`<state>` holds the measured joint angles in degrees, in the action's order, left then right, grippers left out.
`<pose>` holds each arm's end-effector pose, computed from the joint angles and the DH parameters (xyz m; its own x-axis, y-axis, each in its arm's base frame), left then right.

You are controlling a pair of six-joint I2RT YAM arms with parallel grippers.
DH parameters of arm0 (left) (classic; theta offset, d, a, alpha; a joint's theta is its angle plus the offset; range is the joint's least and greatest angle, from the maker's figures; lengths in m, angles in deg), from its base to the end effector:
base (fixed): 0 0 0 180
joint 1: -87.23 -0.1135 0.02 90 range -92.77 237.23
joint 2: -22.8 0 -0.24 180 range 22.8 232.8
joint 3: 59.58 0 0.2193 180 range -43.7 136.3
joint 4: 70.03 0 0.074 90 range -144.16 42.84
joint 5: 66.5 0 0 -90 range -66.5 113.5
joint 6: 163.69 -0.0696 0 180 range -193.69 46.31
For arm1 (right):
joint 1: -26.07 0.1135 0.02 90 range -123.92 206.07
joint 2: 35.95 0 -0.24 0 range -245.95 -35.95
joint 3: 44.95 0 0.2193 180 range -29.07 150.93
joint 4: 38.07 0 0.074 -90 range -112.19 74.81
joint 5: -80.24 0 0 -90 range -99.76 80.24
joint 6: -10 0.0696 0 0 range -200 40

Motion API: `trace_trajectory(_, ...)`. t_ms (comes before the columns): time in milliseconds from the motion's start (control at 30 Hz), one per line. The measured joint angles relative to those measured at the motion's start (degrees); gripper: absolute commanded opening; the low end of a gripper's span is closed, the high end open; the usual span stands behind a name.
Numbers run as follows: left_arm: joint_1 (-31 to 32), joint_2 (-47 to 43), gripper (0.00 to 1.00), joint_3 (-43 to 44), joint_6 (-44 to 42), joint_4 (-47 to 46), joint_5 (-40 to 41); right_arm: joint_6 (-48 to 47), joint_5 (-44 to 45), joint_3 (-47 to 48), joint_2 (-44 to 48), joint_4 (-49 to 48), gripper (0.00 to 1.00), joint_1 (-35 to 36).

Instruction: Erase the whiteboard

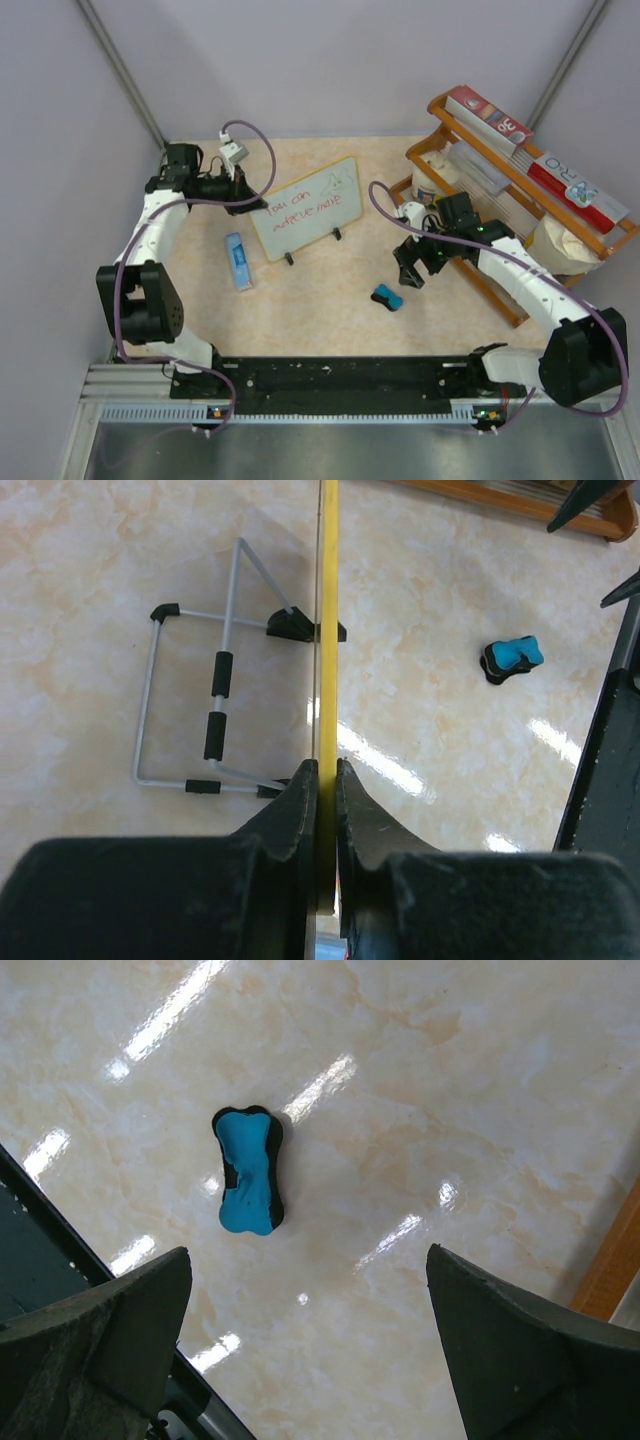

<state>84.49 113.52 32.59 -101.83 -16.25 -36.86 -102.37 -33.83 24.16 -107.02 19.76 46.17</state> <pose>0.3110 -0.0457 0.2732 -0.4581 0.2116 -0.8633 0.8199 0.4758 -0.3184 0.2067 0.1059 0.2142 -0.5577 -0.5741 -0.5994 -0.7772 0.6147 0.1344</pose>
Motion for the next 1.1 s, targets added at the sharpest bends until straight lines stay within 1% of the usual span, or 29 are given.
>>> trace_trajectory(33,0.0,0.4,0.15,0.6,0.1,0.6,0.7,0.0,0.0,0.0,0.0,0.0,0.99,0.0)
trace_trajectory(133,-0.1,1.2,0.16,2.0,0.4,2.6,3.5,0.0,0.0,0.0,-0.7,0.0,0.99,0.2)
trace_trajectory(333,-0.3,5.5,0.18,1.2,-0.1,12.8,11.6,0.7,0.4,0.0,-3.7,-0.7,0.98,3.9)
trace_trajectory(567,-1.2,6.6,0.21,1.3,-1.4,18.6,13.8,1.9,4.1,-0.9,-7.2,-3.7,0.94,10.2)
trace_trajectory(667,-1.2,6.6,0.24,1.4,-2.1,19.3,14.0,2.5,5.2,-1.1,-9.0,-4.3,0.93,10.8)
trace_trajectory(700,-1.2,6.6,0.29,1.4,-2.2,19.4,14.1,2.6,5.3,-1.1,-9.3,-4.4,0.93,10.9)
trace_trajectory(733,-1.2,6.6,0.32,1.4,-2.3,19.5,14.2,2.6,5.5,-1.1,-9.5,-4.5,0.93,11.0)
trace_trajectory(833,-1.2,6.6,0.34,1.4,-2.5,19.1,14.2,3.0,5.9,-1.1,-9.6,-4.8,0.93,11.0)
trace_trajectory(1000,-1.2,6.5,0.33,1.4,-3.1,18.7,13.7,3.1,6.1,-1.1,-9.6,-5.1,0.93,11.0)
trace_trajectory(1100,-1.2,6.7,0.26,2.3,-5.0,19.8,13.3,3.1,6.3,-1.1,-9.9,-5.4,0.93,11.0)
